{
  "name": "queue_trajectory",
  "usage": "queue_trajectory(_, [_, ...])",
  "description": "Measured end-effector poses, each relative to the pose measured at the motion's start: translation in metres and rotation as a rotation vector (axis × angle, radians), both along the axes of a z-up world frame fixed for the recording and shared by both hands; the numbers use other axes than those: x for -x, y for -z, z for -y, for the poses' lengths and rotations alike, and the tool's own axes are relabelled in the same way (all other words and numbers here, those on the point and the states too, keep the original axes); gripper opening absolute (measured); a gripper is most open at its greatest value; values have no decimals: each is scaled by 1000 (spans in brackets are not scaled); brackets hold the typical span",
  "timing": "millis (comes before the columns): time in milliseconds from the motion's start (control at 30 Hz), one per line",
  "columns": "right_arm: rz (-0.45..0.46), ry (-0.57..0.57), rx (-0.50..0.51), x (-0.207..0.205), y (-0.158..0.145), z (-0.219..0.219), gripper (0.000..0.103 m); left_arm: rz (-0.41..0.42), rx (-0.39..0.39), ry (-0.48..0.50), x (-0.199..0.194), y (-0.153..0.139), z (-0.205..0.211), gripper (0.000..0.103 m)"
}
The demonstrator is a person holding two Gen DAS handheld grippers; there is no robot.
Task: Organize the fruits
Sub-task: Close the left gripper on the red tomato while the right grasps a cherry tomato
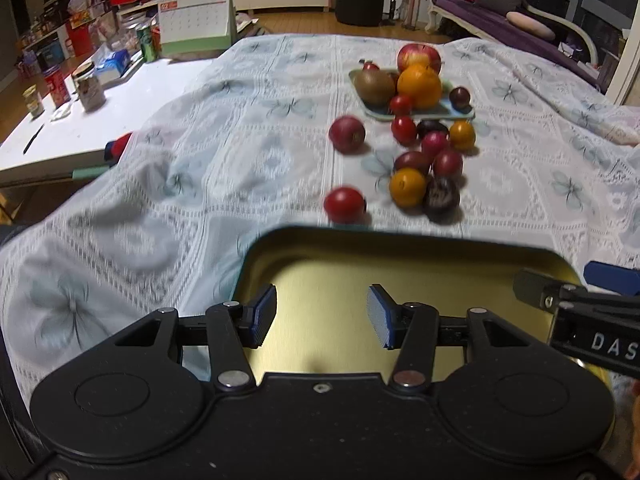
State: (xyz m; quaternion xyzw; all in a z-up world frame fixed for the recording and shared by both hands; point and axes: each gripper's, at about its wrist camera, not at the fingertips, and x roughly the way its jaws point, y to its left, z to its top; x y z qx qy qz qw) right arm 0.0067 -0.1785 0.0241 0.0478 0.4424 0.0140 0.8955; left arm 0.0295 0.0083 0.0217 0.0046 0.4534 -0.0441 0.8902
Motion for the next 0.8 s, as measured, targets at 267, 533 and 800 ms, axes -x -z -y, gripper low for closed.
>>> queue_trajectory(267, [29, 29, 32, -47, -11, 2, 84, -33, 48, 8, -42, -3, -4, 57])
queue_trajectory(533, [-134, 126, 2, -116, 11, 30, 80, -59, 55, 48, -76, 11, 3, 56])
queue_trajectory(800, [-187, 240, -54, -156, 22, 53, 78, -135, 89, 82, -102, 30, 11, 56])
